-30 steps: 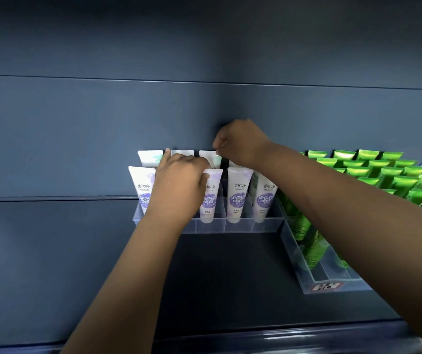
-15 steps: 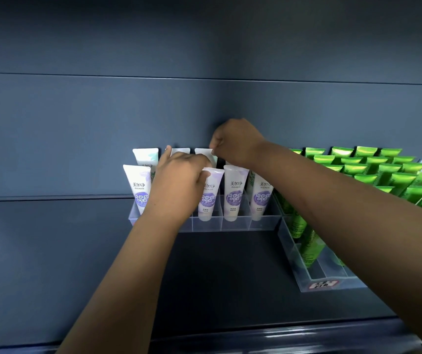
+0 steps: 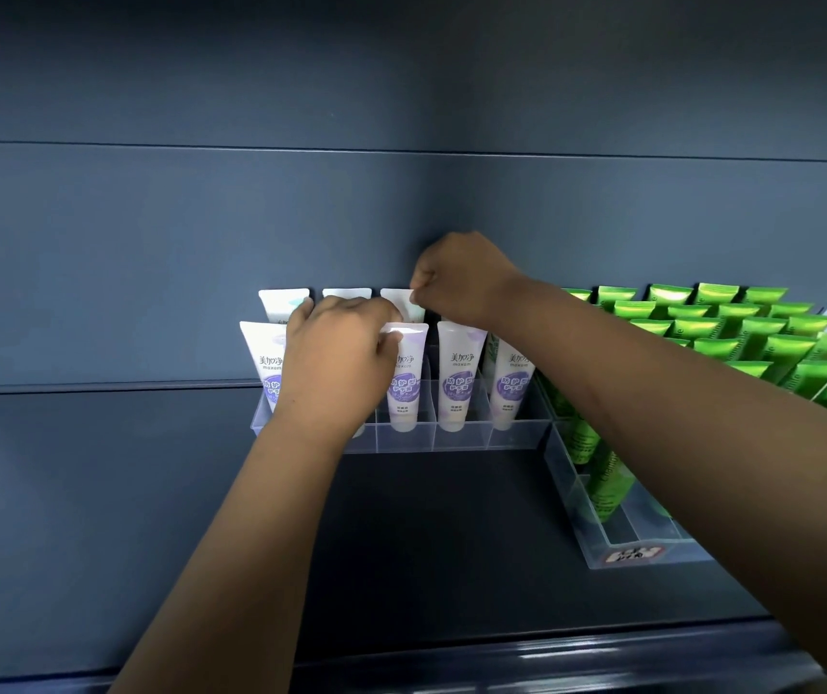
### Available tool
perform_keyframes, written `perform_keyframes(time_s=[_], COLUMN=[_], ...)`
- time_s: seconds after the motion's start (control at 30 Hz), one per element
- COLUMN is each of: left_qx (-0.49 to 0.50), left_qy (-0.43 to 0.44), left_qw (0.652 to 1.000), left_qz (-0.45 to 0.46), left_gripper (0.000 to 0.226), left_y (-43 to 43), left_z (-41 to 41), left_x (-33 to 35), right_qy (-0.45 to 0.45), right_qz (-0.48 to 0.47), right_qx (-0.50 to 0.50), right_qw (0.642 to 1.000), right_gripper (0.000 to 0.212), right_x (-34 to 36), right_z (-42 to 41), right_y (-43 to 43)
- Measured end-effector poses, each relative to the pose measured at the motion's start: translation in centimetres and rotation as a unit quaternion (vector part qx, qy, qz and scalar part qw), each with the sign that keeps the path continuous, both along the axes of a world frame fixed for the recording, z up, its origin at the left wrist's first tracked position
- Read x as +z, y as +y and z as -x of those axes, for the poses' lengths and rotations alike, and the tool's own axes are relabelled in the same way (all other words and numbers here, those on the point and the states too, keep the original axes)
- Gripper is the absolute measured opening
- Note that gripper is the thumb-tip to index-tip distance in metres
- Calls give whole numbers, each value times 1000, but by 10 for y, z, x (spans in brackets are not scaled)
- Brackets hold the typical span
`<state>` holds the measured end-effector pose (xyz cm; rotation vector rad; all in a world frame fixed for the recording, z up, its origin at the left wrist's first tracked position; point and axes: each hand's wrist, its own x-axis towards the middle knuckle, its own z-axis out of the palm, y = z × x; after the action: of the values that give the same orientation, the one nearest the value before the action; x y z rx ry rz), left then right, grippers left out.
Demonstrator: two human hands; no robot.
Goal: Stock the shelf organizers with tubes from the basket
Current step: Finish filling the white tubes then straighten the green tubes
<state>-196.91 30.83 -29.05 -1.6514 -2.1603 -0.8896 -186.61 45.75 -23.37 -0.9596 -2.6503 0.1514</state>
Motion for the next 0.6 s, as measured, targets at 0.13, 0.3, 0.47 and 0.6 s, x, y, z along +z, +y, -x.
perform_keyframes(time_s=[0.13, 0.3, 0.47, 0.6], left_qx=[1, 1, -4, -15], left_qy=[1, -5, -5, 15], left_qw=[1000, 1000, 1000, 998], left_qz=[4, -8, -25, -57], left_gripper=[15, 26, 31, 26], left_y=[0, -1, 4, 10], left_z=[1, -4, -12, -26], left_x=[0, 1, 3, 5], right_qy=[3, -18, -48, -50], right_qz=[16, 5, -14, -7], right_qx=[-2, -21, -49, -60], right_qw=[1000, 1000, 998, 997], right_gripper=[15, 17, 19, 18], right_x=[3, 16, 24, 21], right_z=[-2, -14, -36, -51], right_y=[-1, 1, 8, 15])
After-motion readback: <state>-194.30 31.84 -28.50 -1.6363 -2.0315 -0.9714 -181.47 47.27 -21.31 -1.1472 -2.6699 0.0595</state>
